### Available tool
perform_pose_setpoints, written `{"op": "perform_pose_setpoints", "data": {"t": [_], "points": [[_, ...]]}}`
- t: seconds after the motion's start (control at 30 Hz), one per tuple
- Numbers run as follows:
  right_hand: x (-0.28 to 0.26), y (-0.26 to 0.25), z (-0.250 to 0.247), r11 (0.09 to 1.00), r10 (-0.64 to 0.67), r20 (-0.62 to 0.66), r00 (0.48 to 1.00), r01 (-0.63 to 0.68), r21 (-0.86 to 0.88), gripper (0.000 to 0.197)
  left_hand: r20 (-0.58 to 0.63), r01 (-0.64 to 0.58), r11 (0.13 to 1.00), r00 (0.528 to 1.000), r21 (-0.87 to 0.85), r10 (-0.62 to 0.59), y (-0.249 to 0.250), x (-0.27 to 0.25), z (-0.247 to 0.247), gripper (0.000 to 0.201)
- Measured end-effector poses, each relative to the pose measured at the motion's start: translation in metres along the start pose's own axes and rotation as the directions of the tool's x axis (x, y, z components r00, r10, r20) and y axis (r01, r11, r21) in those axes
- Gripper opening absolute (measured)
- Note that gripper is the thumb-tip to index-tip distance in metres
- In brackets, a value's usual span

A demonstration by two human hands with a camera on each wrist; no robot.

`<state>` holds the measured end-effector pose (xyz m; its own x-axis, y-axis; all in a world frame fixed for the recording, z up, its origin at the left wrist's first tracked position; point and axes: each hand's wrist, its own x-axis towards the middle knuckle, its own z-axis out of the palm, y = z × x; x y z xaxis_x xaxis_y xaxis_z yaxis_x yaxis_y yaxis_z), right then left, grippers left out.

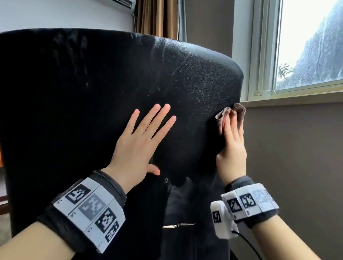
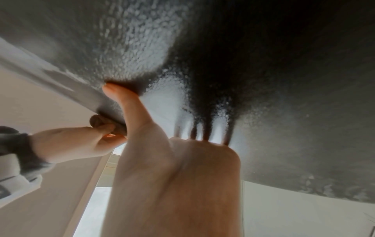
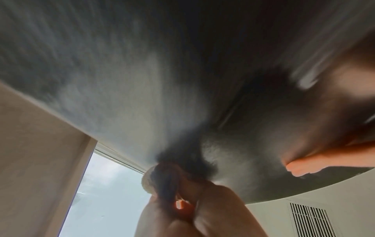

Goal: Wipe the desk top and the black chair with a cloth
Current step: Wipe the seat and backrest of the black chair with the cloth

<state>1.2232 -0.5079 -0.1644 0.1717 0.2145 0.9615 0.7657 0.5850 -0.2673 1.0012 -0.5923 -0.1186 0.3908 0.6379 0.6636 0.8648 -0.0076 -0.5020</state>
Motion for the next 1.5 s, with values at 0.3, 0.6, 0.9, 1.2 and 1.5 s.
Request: {"op": "perform_pose_setpoints", "data": {"t": [0.3, 0.6, 0.9, 1.2, 1.5], "points": [[0.015, 0.007, -0.009, 0.998, 0.041, 0.075, 0.996, -0.044, 0.039, 0.094, -0.002, -0.006, 1.000, 1.000, 0.001, 0.006, 0.002, 0.003, 0.000, 0.131], [-0.076, 0.015, -0.009, 0.970, 0.149, 0.163, 0.975, -0.176, 0.168, 0.099, -0.022, -0.015, 1.000, 1.000, -0.018, 0.014, 0.008, 0.006, 0.002, 0.131], [0.023, 0.021, -0.019, 0.959, 0.162, 0.087, 0.983, -0.178, 0.222, 0.088, -0.037, -0.009, 1.000, 0.999, -0.021, 0.008, 0.008, 0.008, 0.007, 0.130], [-0.099, 0.035, -0.019, 0.966, 0.146, 0.169, 0.975, -0.177, 0.187, 0.091, -0.044, -0.038, 0.999, 0.998, 0.002, 0.038, 0.006, 0.004, 0.002, 0.133], [-0.099, -0.035, 0.024, 0.959, -0.206, 0.154, 0.966, 0.168, 0.228, 0.050, 0.069, -0.068, 0.997, 0.995, 0.036, 0.066, 0.003, -0.012, 0.006, 0.132]]}}
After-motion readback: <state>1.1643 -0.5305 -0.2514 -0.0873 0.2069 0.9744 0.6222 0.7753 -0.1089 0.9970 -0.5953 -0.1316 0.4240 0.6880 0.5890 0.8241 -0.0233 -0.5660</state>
